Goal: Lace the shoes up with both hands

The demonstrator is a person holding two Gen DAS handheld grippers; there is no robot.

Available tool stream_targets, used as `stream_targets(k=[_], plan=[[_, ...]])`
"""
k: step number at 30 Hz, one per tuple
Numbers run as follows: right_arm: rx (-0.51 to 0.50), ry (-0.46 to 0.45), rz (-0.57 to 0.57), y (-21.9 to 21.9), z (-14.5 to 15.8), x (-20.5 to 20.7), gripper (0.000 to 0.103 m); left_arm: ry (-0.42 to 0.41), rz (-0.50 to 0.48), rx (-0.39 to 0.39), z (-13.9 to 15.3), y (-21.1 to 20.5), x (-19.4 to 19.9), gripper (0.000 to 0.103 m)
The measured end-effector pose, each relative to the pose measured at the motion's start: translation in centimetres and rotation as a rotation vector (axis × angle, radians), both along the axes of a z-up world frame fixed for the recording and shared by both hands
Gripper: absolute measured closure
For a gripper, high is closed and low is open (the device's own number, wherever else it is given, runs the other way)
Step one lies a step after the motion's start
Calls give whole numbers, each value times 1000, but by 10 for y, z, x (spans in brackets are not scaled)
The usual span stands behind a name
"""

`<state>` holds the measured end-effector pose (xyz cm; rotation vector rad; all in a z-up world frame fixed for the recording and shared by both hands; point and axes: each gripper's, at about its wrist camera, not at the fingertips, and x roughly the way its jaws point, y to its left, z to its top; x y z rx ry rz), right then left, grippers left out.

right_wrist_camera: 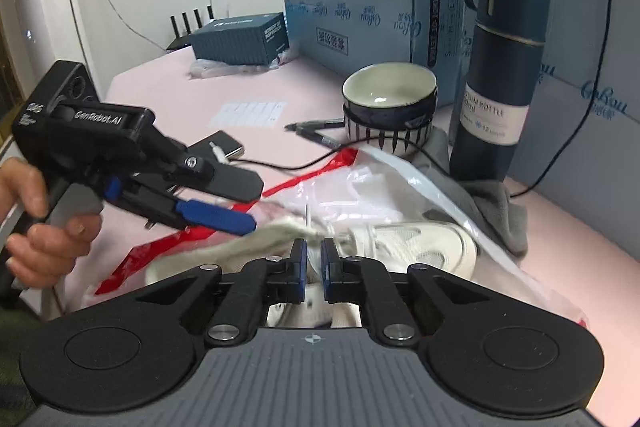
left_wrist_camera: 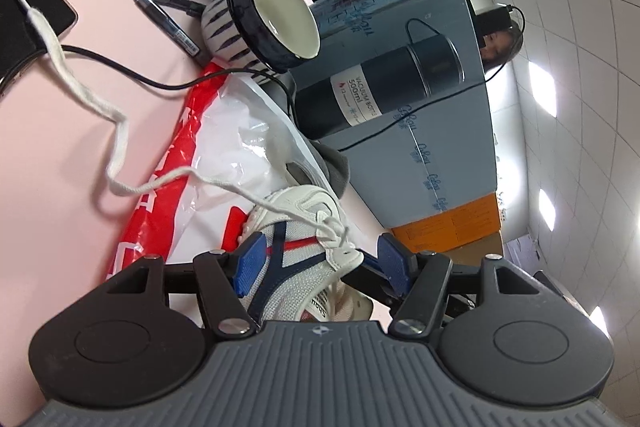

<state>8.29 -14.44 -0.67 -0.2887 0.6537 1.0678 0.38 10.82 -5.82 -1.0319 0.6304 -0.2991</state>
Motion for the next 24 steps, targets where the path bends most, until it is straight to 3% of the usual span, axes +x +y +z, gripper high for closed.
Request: stream_targets(k=[2, 4, 5, 9, 13, 20, 24], plan=[[14, -8, -15, 2, 0, -1, 93, -10, 4, 13, 3, -1, 0, 45], [24, -17, -44, -2, 2, -4, 75, -31, 9, 21, 6, -2, 1, 45], [34, -24, -58, -6, 4, -7, 61, -40, 11, 27, 8, -3, 2, 45], [92, 3, -85, -23, 14, -19, 60, -71, -6, 160, 20, -19, 9, 47], [150, 29, -86, -33, 16, -37, 60, -102, -20, 277, 25, -38, 12, 61], [183, 89, -80, -29, 5, -52, 60, -99, -11, 306, 20, -49, 19, 67], [173, 96, -92, -28, 2, -52, 59, -116, -19, 312, 20, -52, 21, 81]])
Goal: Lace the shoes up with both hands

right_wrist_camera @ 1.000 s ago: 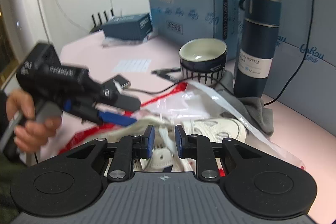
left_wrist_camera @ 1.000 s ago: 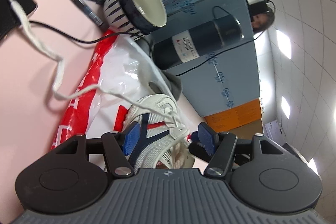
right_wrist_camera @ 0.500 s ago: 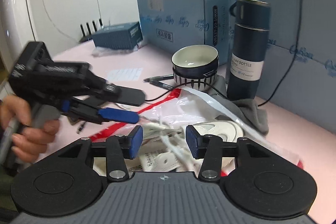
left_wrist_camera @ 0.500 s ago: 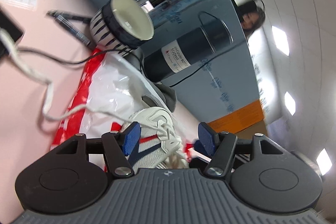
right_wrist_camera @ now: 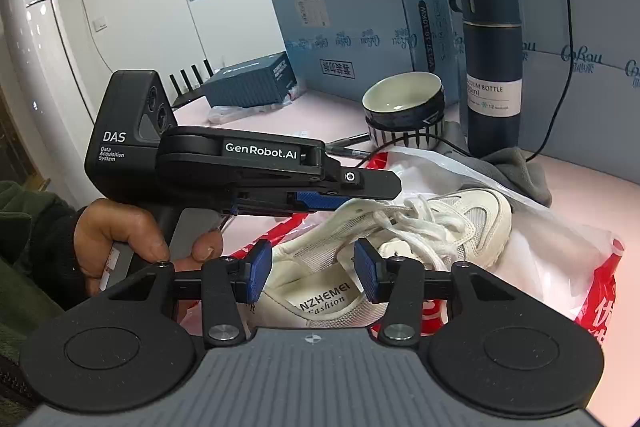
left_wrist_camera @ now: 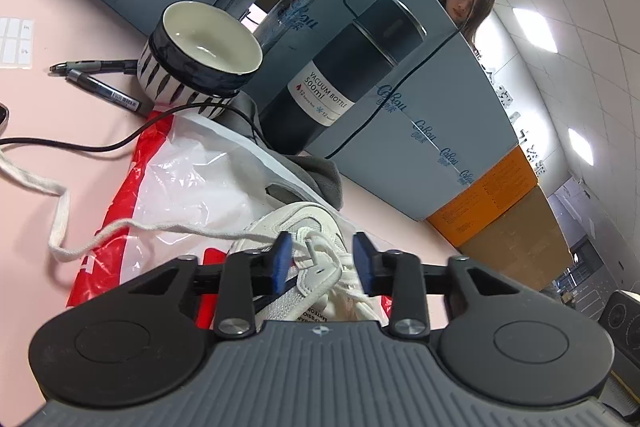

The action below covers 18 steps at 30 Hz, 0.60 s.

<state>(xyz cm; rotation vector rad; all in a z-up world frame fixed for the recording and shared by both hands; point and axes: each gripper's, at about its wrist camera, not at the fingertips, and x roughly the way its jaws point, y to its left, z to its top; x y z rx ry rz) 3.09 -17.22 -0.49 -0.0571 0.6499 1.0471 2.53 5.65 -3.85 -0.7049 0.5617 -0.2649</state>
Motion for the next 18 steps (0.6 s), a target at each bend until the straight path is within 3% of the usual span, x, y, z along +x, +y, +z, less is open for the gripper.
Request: stream_targets(k=[4, 8, 14, 18], plan=[[-11, 2, -15, -1, 0, -2, 57, -12, -5, 23, 2, -3, -2, 92], [-10, 7, -44, -2, 0, -5, 57, -9, -10, 11, 3, 0, -2, 93], [12, 5, -160, -9, 3, -12, 45, 18, -18, -46, 1, 6, 3, 93], [-45, 104, -256, -6, -7, 1, 37, 28, -28, -64, 0, 9, 4, 93]])
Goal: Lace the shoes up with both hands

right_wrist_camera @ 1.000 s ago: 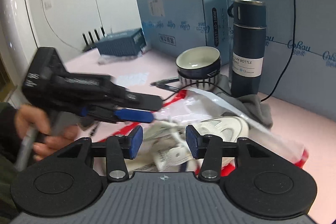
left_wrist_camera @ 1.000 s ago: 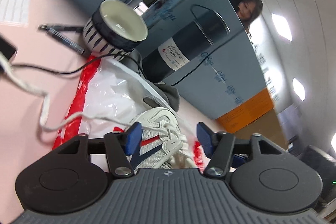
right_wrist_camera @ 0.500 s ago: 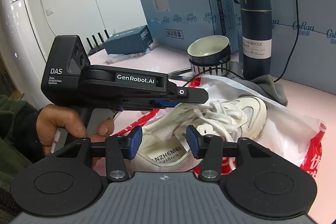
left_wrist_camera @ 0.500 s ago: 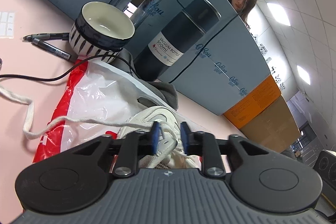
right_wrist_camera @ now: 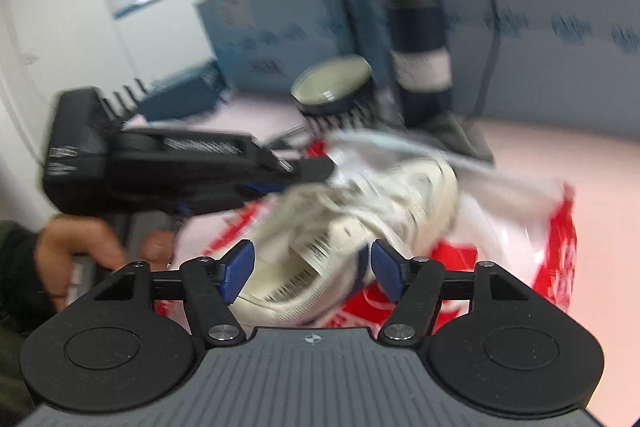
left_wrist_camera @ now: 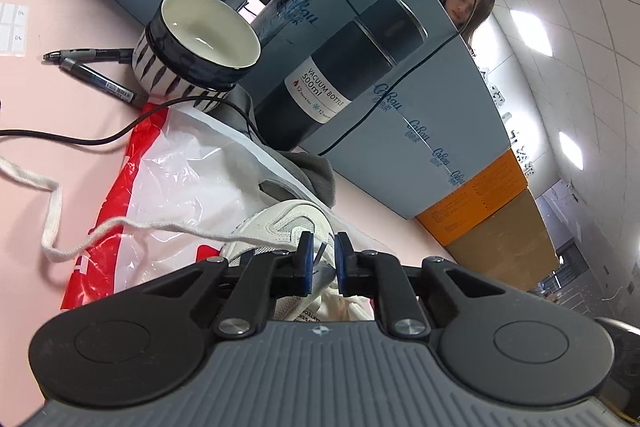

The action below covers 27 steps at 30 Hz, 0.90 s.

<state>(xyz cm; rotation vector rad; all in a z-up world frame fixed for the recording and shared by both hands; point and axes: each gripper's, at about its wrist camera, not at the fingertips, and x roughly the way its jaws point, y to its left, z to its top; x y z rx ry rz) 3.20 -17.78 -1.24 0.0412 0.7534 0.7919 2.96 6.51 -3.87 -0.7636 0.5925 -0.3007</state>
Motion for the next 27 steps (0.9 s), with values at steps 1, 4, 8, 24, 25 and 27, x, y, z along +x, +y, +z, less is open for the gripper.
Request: stream_targets(k=[1, 4, 8, 24, 25, 27], plan=[[-11, 41, -19, 2, -6, 6, 33, 2, -2, -4, 0, 1, 0, 94], [-60, 157, -92, 11, -30, 24, 25, 3, -10, -11, -1, 3, 2, 94], [-57, 205, -160, 15, -49, 36, 14, 3, -8, -17, 0, 7, 2, 95], [-87, 160, -171, 24, -54, 30, 4, -21, -38, -50, 6, 26, -2, 96], [-87, 160, -171, 24, -54, 30, 4, -14, -51, -50, 4, 23, 0, 96], [-89, 161, -168, 25, -54, 31, 3, -8, -75, -46, 2, 16, 3, 95]])
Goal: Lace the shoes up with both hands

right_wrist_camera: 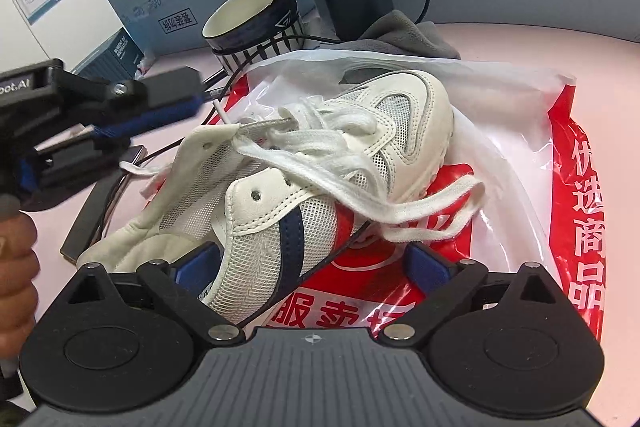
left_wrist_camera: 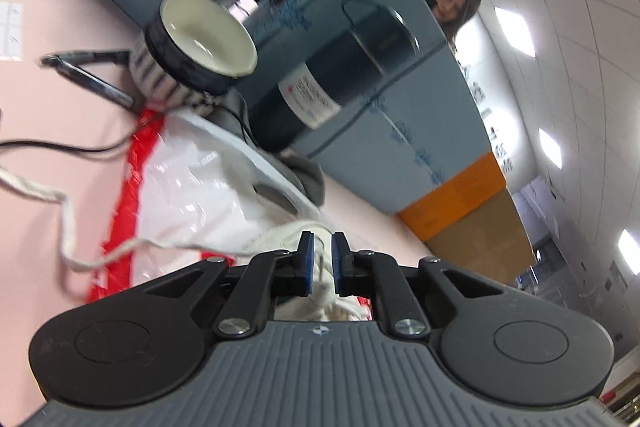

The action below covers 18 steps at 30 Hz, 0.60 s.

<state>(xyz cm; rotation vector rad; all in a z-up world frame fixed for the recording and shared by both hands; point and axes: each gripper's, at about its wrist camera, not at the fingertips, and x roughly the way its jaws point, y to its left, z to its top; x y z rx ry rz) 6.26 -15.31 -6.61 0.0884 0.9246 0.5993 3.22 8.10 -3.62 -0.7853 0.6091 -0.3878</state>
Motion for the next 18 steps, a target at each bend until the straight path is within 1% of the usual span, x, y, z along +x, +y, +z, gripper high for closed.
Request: stream_targets(k=[4, 7, 10, 11, 14, 16, 18], plan=[[1, 2, 7, 0, 0, 1, 3, 22, -25, 17, -5, -9, 4, 95], [2, 2, 11, -1, -1, 1, 3, 9, 11, 25, -4, -6, 1, 101], [1, 1, 14, -1, -1, 1, 3, -12, 58, 14, 0, 3, -1, 101], [1, 1, 15, -1, -1, 1, 3, -19, 73, 10, 1, 7, -2, 103], [2, 2, 12, -1, -1, 1, 3, -32, 115, -9, 5, 19, -2, 103], [0, 1, 11, 0, -1, 1, 2, -28, 125, -23, 5, 24, -3, 103], [0, 1, 10, 0, -1, 1, 2, -19, 98, -26, 4, 21, -3, 99]])
